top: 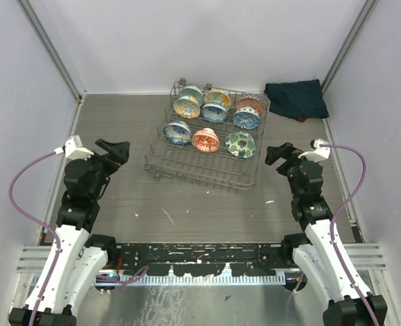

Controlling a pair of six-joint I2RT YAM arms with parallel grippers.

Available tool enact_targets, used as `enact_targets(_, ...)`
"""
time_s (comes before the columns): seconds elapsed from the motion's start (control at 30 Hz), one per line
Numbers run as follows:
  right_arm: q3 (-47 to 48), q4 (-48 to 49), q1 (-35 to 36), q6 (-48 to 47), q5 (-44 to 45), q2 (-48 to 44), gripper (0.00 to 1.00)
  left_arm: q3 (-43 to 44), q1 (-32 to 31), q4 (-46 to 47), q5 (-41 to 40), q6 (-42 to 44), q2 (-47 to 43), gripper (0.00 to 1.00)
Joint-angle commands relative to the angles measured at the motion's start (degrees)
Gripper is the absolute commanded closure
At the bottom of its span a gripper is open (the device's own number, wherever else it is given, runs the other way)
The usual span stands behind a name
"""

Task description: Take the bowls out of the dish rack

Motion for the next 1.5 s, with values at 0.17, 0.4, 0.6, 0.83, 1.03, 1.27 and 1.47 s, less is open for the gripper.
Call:
enact_targets(0.17, 0.98, 2.41, 0.22, 0.18, -0.19, -0.59, 0.0, -1.09, -0.1, 0.55, -2.17, -0.61, -1.27, 0.02)
enact_targets(0.4, 1.06, 2.39, 0.14, 0.04, -0.19, -0.5, 0.0, -1.32, -0.1, 1.37, -0.97, -0.24, -0.85, 0.02)
enact_targets(0.6, 1.04, 2.42, 0.22, 0.15, -0.28, -0.37, 0.0, -3.23, -0.05, 2.23, -2.18, -0.21, -3.91, 0.02)
enact_targets(0.83, 0.68, 3.18, 0.21, -0.41, -1.01, -0.7, 0.0, -4.41, -0.06, 2.73, -3.71, -1.58, -5.69, 0.02)
enact_targets(1.03, 1.01, 2.92, 0.16, -0.79, -0.98, 0.11, 0.0, -5.39, -0.06, 3.84, -5.63, -3.97, -4.17, 0.02)
enact_targets(1.27, 1.43, 2.79, 0.22, -0.44, -0.55, 2.64, 0.02, -1.79, -0.11, 0.74, -4.31, -0.61, 0.66, 0.02)
enact_targets(1.47, 4.83, 0.37, 0.19, -0.53, -2.49, 12.19, 0.07, -1.59, -0.1, 3.75, -1.5, 0.6, 5.39, 0.02)
